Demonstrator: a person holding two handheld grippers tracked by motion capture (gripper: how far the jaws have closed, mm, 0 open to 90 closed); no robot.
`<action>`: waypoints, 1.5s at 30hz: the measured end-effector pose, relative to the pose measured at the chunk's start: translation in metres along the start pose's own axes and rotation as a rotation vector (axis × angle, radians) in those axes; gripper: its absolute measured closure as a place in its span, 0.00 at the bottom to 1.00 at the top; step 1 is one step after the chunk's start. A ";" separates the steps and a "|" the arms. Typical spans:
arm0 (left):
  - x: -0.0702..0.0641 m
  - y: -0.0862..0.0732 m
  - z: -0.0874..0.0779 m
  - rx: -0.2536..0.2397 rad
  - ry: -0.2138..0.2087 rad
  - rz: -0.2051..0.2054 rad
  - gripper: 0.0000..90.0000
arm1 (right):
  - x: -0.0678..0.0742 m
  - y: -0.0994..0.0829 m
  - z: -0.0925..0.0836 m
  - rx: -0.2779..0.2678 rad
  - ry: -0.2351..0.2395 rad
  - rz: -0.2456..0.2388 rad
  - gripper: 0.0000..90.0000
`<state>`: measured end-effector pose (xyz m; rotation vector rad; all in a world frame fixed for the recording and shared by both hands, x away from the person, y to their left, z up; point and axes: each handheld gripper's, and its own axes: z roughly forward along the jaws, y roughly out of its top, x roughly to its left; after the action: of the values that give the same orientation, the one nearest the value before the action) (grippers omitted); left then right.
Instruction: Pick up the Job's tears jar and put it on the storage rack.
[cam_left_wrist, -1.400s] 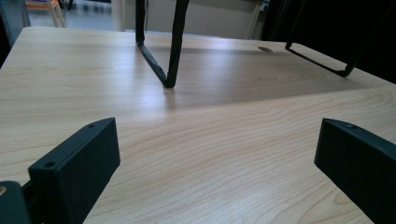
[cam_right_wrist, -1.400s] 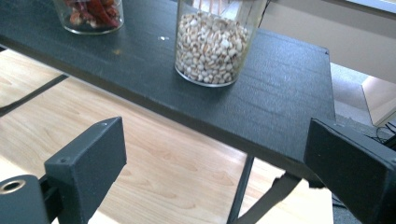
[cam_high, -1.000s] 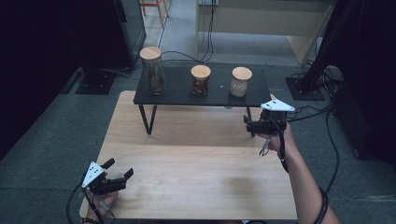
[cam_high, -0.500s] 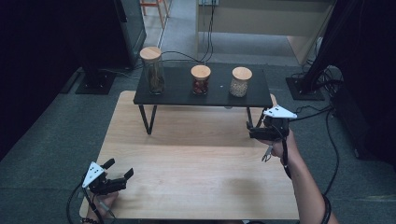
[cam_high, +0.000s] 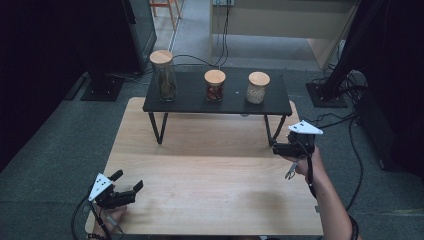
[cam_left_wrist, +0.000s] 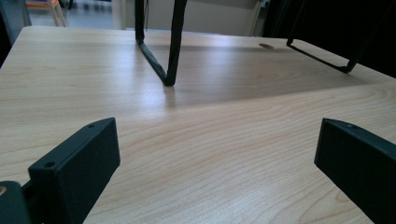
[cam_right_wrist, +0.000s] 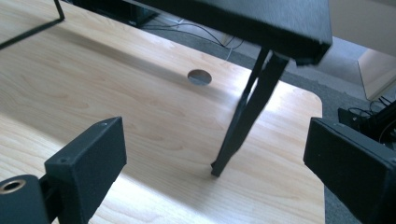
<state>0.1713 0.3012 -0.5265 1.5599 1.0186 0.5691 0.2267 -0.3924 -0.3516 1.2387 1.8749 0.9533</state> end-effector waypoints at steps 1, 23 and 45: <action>0.000 0.000 0.000 0.001 0.000 0.001 0.00 | 0.000 -0.001 0.000 0.003 -0.001 0.001 0.06; -0.003 0.001 0.001 0.009 0.011 0.011 0.00 | -0.002 -0.042 0.004 0.036 -0.045 0.015 0.06; -0.005 0.003 0.002 0.019 0.015 0.022 0.00 | 0.002 -0.079 0.011 0.057 -0.060 0.034 0.06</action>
<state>0.1710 0.2961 -0.5236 1.5877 1.0221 0.5893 0.2007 -0.4106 -0.4253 1.3221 1.8509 0.8764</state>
